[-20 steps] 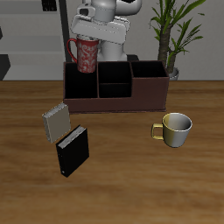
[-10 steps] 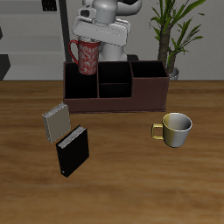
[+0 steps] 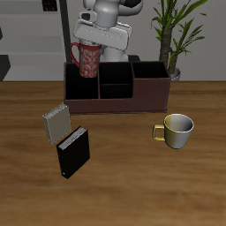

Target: Place the red mug into the back desk caddy's left compartment

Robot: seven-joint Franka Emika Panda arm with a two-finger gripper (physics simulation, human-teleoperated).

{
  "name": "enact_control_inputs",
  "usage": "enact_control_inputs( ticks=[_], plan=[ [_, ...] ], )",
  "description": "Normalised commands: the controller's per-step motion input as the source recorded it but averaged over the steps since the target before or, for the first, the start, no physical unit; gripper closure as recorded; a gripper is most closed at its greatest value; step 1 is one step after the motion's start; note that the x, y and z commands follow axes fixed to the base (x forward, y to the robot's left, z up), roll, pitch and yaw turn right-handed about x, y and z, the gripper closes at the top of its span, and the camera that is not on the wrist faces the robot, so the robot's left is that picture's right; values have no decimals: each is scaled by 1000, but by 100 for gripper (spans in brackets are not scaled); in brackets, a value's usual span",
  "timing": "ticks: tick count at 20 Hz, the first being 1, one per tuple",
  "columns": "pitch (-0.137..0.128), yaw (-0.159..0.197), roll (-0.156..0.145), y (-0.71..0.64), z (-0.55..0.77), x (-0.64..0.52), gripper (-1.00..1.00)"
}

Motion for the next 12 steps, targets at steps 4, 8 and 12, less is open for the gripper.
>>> enact_control_inputs(
  ticks=[4, 8, 12],
  plan=[
    [10, -29, -25, -26, -144, 54, 100],
    [8, -15, 6, 58, -205, 5, 100],
    [31, -50, -20, -52, -202, 44, 100]
  ],
)
